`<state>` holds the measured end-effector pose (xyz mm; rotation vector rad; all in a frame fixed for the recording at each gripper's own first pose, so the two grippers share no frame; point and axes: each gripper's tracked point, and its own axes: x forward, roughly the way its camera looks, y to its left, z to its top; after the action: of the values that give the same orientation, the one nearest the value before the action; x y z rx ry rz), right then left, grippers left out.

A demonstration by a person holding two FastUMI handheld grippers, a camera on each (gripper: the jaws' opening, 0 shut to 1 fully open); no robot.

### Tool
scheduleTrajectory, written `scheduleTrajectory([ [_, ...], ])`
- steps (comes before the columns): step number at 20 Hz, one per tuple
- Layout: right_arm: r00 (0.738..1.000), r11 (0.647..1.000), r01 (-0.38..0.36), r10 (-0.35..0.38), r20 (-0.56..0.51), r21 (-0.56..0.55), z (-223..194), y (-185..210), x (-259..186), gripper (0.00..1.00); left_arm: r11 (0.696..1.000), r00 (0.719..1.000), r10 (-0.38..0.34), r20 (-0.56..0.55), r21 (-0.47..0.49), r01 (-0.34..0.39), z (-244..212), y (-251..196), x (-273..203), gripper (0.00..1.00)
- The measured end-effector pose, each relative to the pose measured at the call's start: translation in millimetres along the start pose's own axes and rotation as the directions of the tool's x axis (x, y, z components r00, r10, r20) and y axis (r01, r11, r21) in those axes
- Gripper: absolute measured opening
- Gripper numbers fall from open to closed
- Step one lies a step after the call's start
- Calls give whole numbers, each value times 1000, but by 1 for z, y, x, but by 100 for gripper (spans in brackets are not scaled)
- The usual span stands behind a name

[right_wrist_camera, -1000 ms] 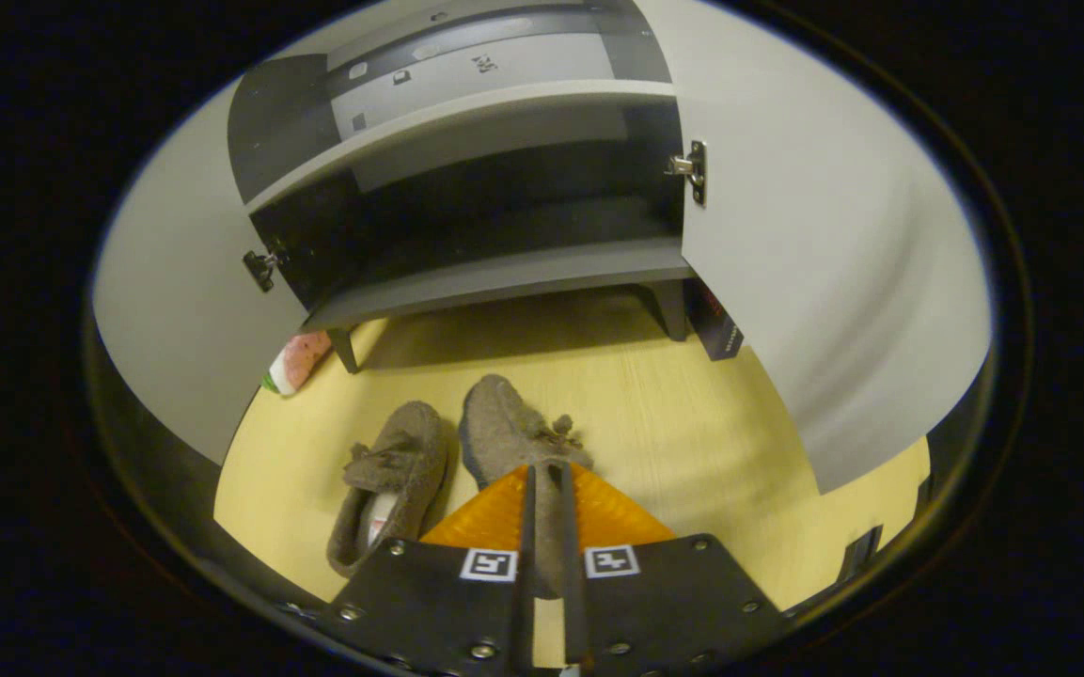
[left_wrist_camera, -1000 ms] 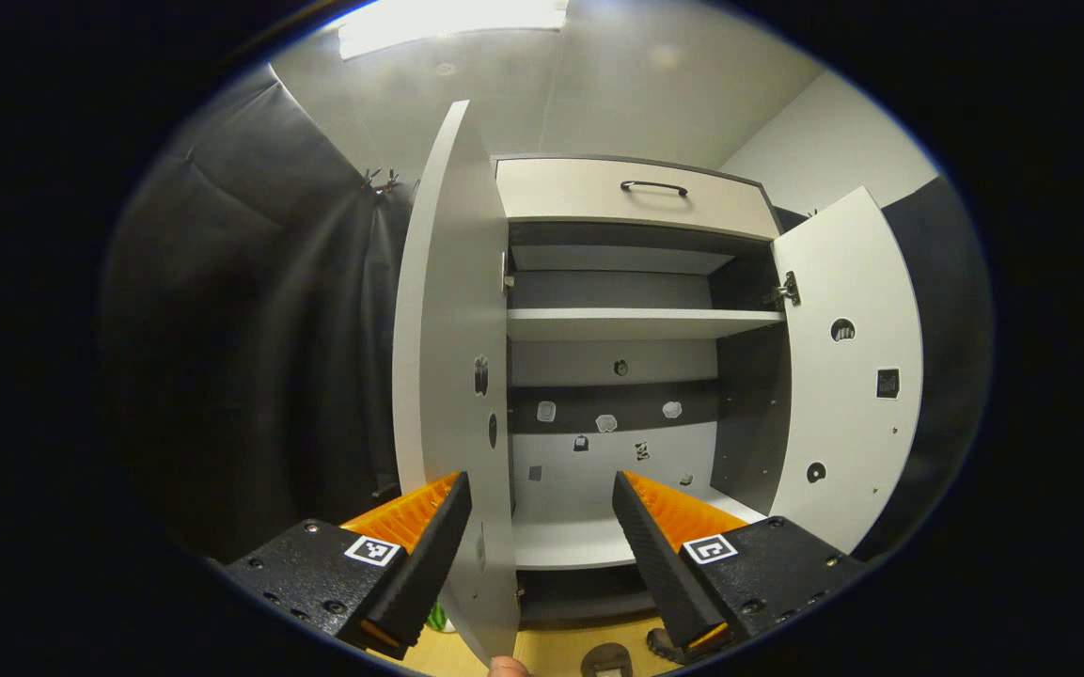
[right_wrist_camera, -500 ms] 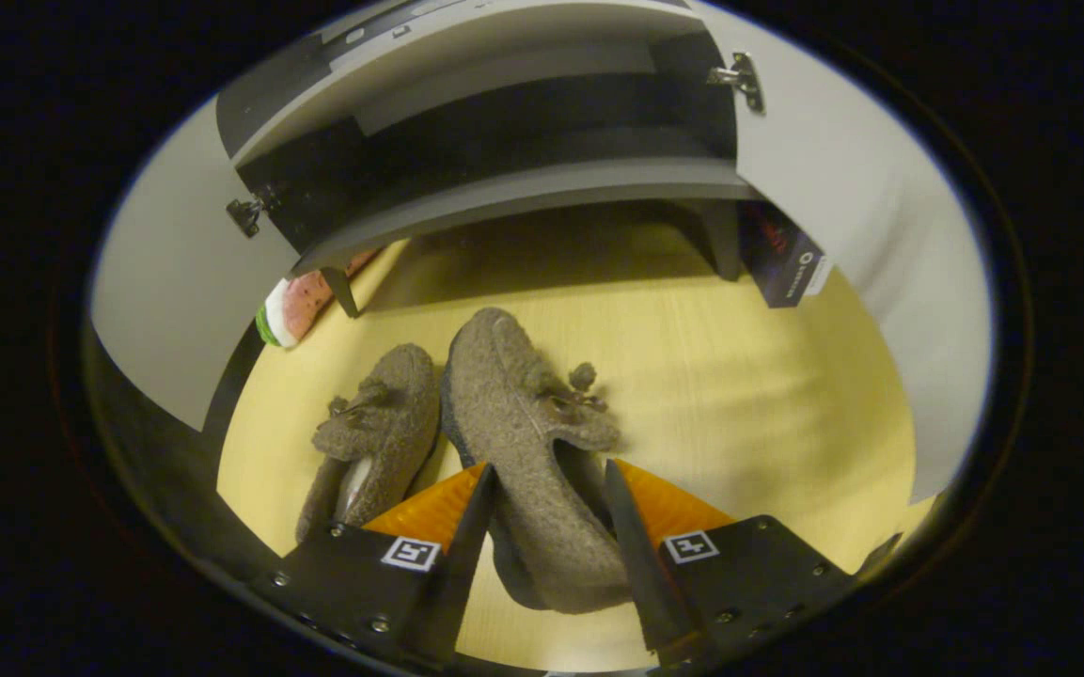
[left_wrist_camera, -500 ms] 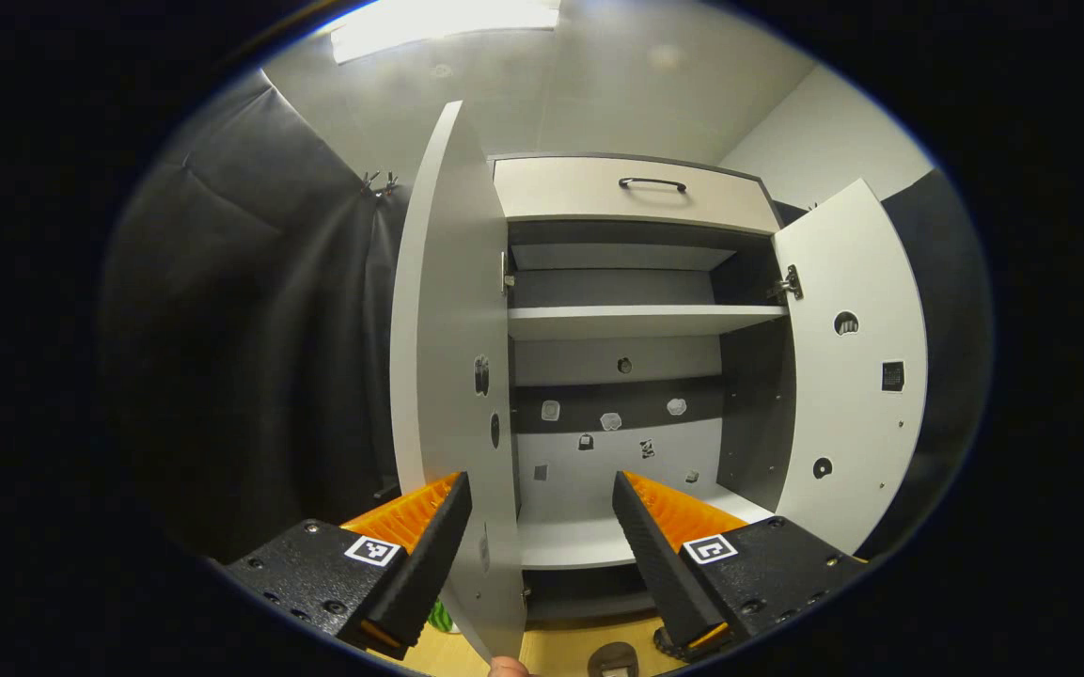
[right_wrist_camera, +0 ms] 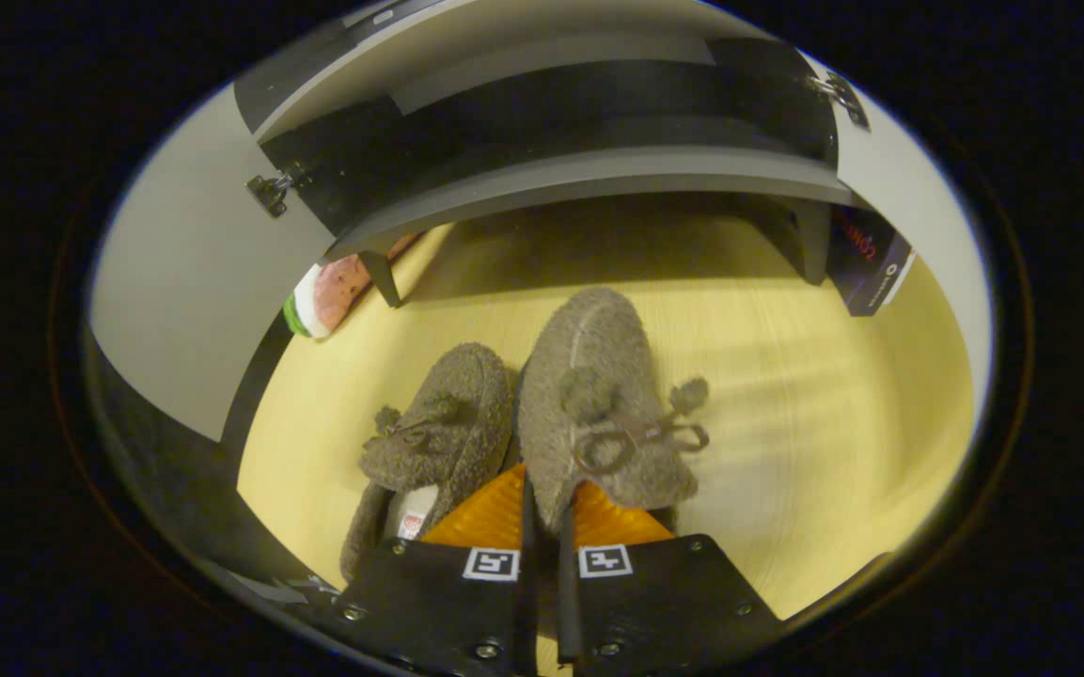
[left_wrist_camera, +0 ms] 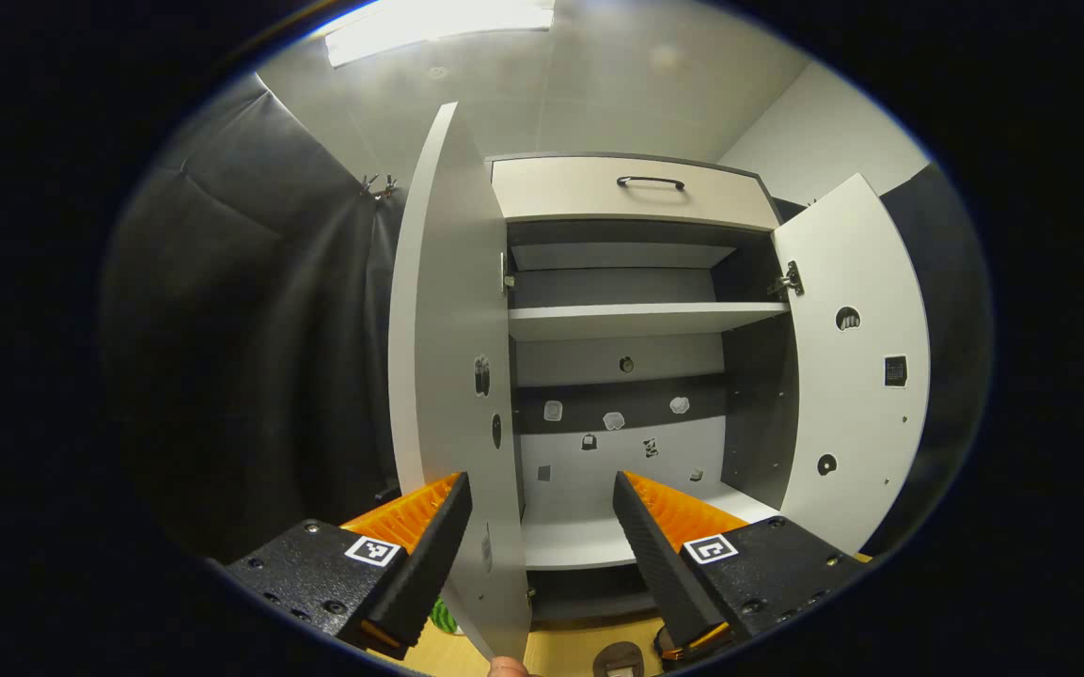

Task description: Grab one shoe with the right hand and put it into the shoe cabinet, grab the other shoe with the left hand and put it into the shoe cabinet; then close the right door with the right hand and the left door with the left hand.

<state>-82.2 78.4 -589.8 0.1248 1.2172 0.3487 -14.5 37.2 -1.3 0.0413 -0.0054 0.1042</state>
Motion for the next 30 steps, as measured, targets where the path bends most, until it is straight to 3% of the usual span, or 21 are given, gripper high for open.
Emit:
scheduleTrajectory([
  [5,996,1000,-27,28,89,-13,23,14,-39,9,1000,1000,-4,2,-1,5,0,0,0,94],
  [8,975,998,-51,57,214,-36,70,25,-91,8,1000,1000,-8,5,-5,8,0,0,-1,94],
  [13,870,992,-67,108,480,-104,192,53,-201,8,1000,1000,-13,9,-9,13,0,-1,-1,94],
  [17,768,989,-99,144,624,-105,274,72,-244,8,1000,1000,-18,17,-25,18,2,-1,-1,94],
  [20,714,994,-36,101,693,-108,341,66,-241,8,1000,1000,-18,17,-25,18,1,0,-2,94],
  [23,699,994,43,42,714,-100,396,50,-214,8,999,1000,-18,19,-27,19,2,0,-2,94],
  [26,712,984,141,-28,701,-104,433,26,-186,8,999,1000,-14,24,-42,15,4,0,-2,94],
  [30,737,975,208,-107,668,-73,457,1,-145,7,999,1000,-12,19,-43,12,3,0,-2,94],
])
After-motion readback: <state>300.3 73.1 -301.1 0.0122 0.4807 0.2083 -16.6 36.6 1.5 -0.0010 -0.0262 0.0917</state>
